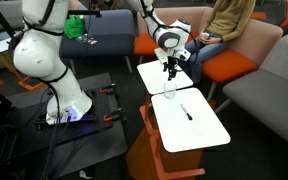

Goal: Move the glass cup to the left

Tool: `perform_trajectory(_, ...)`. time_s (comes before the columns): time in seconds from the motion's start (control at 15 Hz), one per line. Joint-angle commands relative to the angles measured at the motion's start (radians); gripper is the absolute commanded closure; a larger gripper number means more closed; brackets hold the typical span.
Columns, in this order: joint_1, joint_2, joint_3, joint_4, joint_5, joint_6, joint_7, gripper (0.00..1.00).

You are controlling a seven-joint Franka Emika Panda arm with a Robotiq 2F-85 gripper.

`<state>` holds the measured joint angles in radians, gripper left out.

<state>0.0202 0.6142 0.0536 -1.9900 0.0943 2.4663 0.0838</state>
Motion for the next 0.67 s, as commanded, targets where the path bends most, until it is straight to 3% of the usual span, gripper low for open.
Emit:
perform_trajectory(0.0, 0.017, 0.085, -0.010, 0.101, -0.001, -0.055, 0.010, 0.00)
perform_trajectory(0.47, -0.015, 0.190, -0.004, 0.201, 0.069, -0.063, 0.033, 0.00)
perform_trajectory(0.53, -0.022, 0.201, -0.002, 0.211, 0.079, -0.073, 0.031, 0.06)
perform_trajectory(0.6, -0.018, 0.209, -0.008, 0.216, 0.080, -0.078, 0.042, 0.28)
